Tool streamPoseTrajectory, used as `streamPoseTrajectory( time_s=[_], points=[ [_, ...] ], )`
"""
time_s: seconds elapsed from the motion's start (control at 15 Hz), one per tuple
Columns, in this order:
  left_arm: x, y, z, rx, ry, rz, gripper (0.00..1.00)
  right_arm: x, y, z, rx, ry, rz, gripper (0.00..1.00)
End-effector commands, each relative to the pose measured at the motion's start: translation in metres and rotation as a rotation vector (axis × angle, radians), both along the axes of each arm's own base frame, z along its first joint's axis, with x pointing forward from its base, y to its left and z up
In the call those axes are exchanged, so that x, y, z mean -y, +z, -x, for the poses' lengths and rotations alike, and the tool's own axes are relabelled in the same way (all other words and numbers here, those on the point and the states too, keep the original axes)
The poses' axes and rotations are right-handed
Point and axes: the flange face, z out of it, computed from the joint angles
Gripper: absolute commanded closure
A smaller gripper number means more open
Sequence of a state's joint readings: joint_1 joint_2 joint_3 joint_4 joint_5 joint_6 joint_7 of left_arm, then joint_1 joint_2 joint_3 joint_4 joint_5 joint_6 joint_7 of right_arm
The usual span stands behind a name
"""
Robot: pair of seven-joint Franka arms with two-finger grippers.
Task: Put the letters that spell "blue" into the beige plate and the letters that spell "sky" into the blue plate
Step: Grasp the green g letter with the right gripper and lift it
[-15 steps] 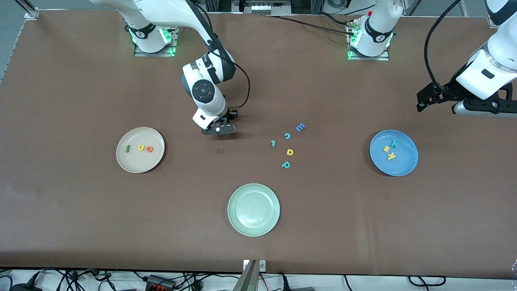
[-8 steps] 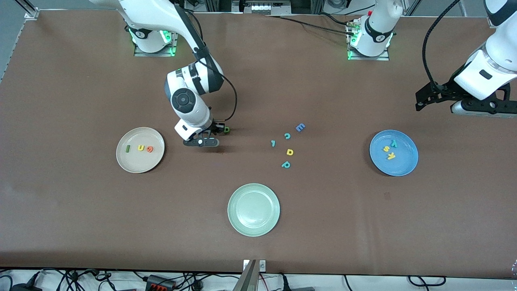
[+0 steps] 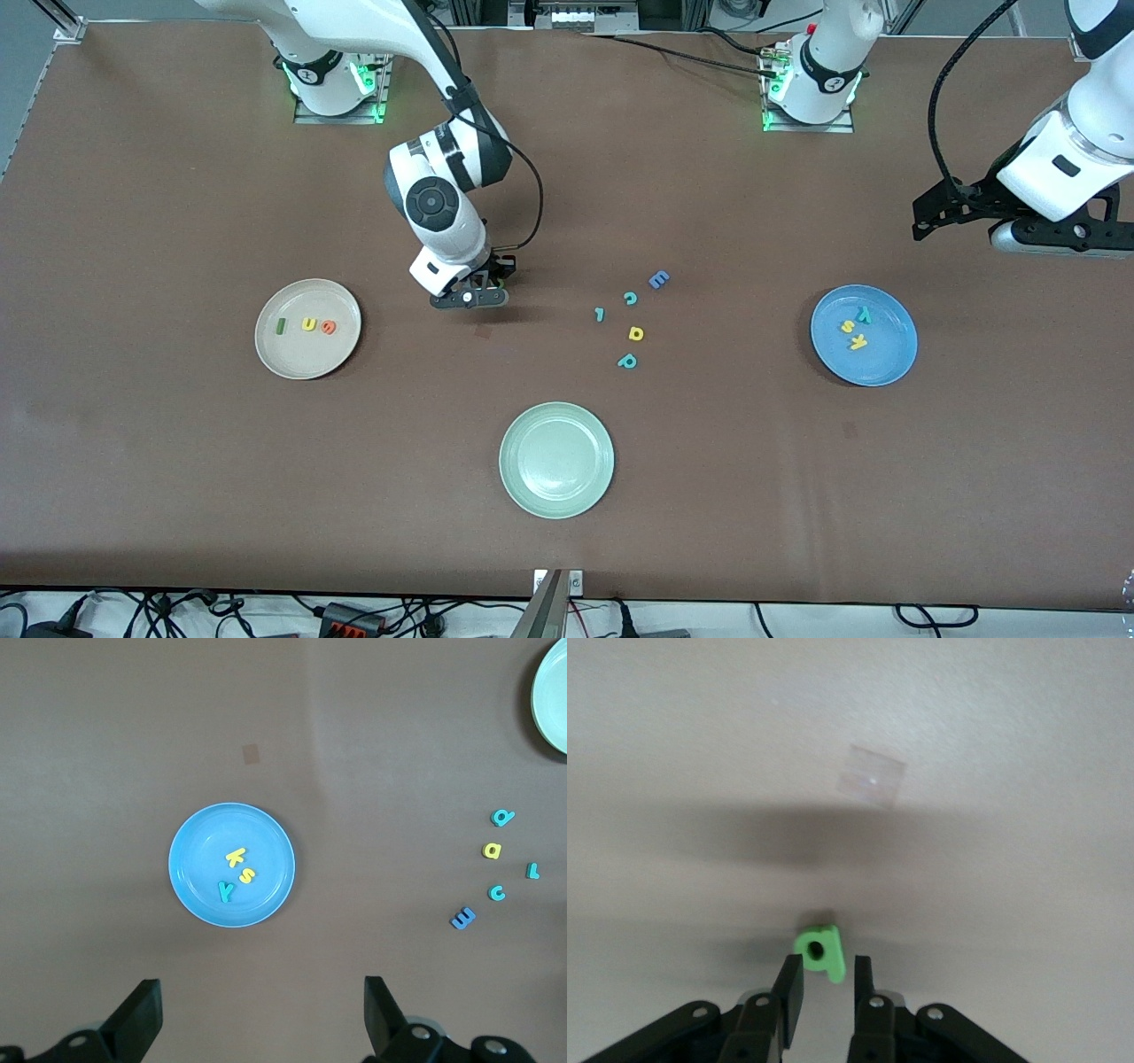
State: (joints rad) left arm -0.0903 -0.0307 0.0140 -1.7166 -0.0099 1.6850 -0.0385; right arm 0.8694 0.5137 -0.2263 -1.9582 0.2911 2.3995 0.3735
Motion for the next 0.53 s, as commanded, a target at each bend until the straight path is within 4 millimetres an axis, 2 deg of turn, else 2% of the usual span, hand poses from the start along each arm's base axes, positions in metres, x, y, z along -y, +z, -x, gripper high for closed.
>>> streamPoseTrajectory(
  time_s=[0.0,0.13,0.2,0.47],
  points=[
    [0.001,0.006,-0.003,-0.009,-0.009,0.009,0.0,-0.01,-0.006,-0.01,0.009,0.012,0.0,0.52],
    [0.003,0.008,-0.004,-0.002,-0.005,0.016,0.0,-0.011,-0.013,-0.01,0.007,0.015,0.007,0.45],
    [0.004,0.009,-0.004,0.001,-0.007,0.016,0.0,-0.012,-0.018,-0.009,0.003,0.02,0.015,0.38],
    [0.002,0.008,-0.002,-0.015,-0.015,0.015,0.0,-0.017,-0.026,-0.002,-0.004,0.033,0.025,0.39]
  ],
)
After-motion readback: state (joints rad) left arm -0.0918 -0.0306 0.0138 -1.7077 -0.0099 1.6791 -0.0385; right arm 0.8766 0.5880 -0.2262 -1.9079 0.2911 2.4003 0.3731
